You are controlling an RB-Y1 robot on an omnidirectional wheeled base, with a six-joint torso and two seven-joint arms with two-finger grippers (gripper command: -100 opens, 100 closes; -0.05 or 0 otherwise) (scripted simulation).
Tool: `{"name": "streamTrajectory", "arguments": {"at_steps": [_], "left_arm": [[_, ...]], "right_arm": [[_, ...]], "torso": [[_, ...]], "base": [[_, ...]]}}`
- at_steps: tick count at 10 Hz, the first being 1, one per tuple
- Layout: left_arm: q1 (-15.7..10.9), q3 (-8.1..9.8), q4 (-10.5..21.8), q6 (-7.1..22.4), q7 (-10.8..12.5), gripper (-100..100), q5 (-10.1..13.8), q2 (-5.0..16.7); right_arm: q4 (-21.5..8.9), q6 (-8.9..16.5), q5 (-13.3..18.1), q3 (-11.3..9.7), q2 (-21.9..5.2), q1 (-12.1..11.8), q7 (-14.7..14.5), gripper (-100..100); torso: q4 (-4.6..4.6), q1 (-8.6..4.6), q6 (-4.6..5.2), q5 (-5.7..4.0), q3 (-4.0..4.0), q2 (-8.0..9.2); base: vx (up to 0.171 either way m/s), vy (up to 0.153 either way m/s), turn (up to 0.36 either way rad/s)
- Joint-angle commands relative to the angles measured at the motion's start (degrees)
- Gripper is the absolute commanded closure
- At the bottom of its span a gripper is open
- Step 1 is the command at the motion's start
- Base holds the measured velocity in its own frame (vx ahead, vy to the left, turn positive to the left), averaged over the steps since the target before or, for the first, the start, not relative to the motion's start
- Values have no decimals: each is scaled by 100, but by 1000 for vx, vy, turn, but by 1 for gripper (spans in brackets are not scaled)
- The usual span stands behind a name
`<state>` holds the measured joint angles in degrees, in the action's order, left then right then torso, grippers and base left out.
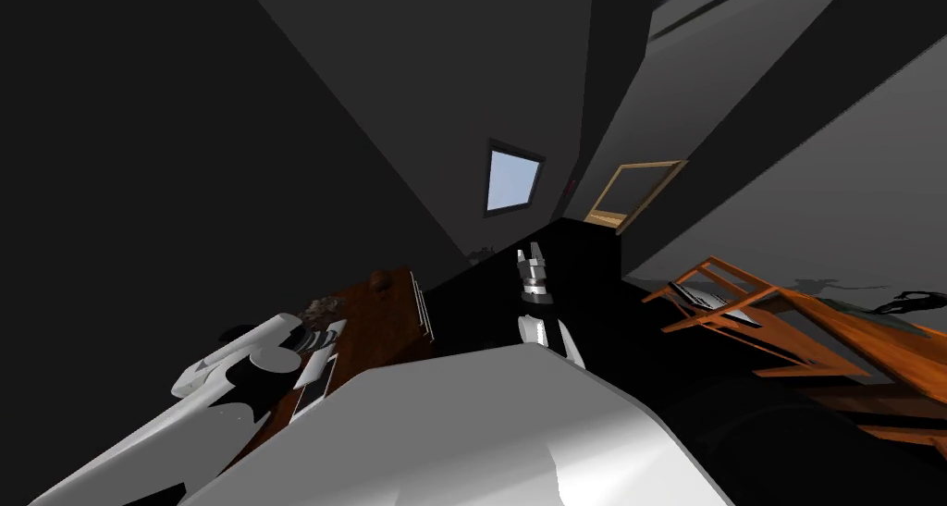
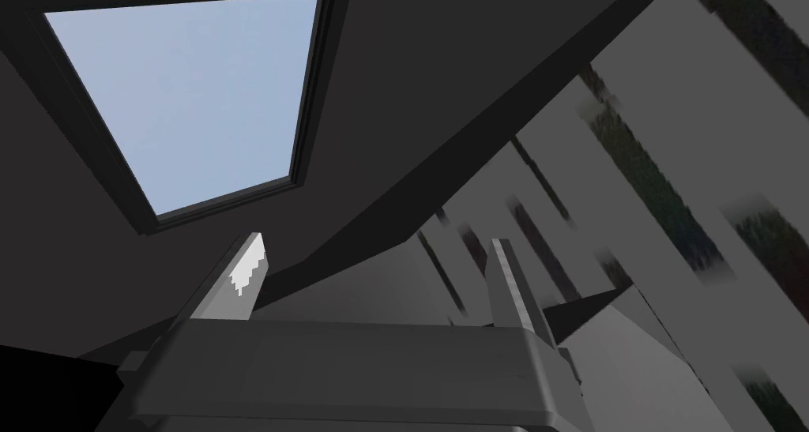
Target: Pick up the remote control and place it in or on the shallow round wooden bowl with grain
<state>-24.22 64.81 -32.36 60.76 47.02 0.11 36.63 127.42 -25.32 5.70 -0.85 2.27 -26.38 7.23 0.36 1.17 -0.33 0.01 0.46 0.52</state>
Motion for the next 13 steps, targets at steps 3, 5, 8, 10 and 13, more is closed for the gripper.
{"name": "streamTrajectory", "arguments": {"at_steps": [3, 5, 8, 10, 13], "left_arm": [[185, 18, 250, 117, 306, 100, -75, -31], [243, 17, 323, 147, 379, 100, -92, -45], [410, 0, 533, 218, 564, 100, -138, -96], [501, -22, 653, 251, 655, 100, -160, -132], [590, -52, 437, 280, 742, 100, -181, -173]], "right_arm": [[0, 0, 0, 1, -1, 0, 0, 0], [0, 0, 0, 1, -1, 0, 0, 0], [0, 0, 0, 1, -1, -2, 0, 0], [0, 0, 0, 1, 0, -2, 0, 0], [0, 0, 0, 0, 0, -2, 0, 0]], "torso": [[0, 26, -1, 4, 4, 8], [1, 34, -5, 6, 2, 4], [-5, 11, 1, 0, -19, -38], [-7, 1, 4, -4, -26, -49], [-9, -24, 7, -9, -26, -47]], "base": [[-202, 255, -144], [-151, 213, -68], [-99, 201, -74], [-99, 194, -75], [-85, 135, -59]]}}
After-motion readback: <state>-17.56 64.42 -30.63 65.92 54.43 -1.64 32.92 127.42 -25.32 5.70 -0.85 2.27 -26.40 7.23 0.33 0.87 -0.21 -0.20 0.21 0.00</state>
